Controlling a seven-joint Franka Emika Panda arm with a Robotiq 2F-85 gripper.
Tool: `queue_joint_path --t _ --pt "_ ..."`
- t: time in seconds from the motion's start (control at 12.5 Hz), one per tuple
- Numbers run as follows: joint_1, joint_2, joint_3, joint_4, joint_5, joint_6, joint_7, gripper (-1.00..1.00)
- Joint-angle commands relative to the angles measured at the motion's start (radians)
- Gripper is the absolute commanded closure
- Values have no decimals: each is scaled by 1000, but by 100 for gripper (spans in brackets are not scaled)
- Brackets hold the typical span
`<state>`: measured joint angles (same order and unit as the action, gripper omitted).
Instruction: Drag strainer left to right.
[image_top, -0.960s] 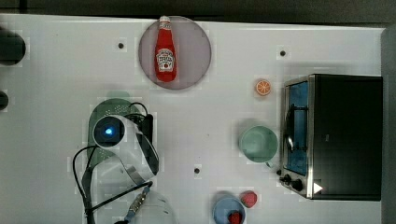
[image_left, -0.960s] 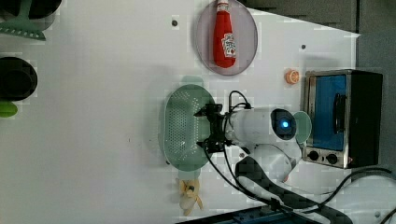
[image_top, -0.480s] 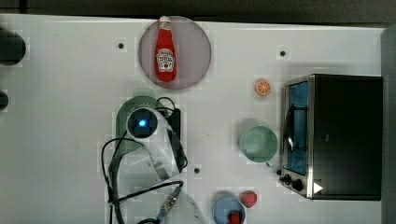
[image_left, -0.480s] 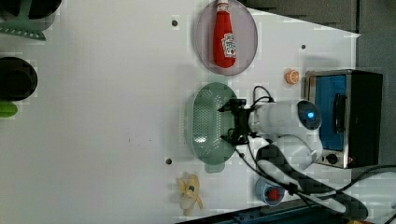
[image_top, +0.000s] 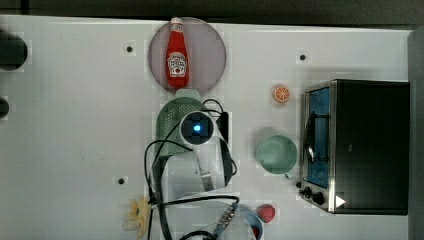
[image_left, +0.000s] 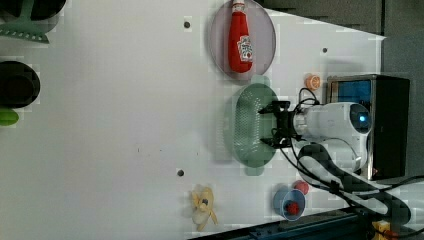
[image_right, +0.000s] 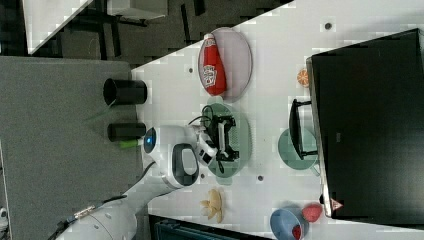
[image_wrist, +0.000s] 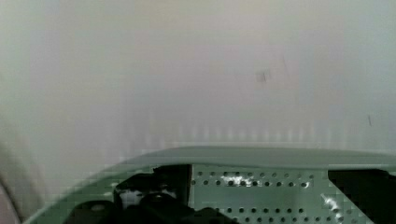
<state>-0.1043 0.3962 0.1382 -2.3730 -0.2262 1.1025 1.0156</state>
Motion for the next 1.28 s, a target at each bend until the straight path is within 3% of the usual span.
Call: queue_joint_path --t 0.08,0.96,1.28 --pt "-17 -21 -33 -10 25 -13 -133 -100" --pt "-40 -23 -154 -8 25 -5 -214 -100" --pt "-39 -70 -122 -5 25 -3 -250 -100"
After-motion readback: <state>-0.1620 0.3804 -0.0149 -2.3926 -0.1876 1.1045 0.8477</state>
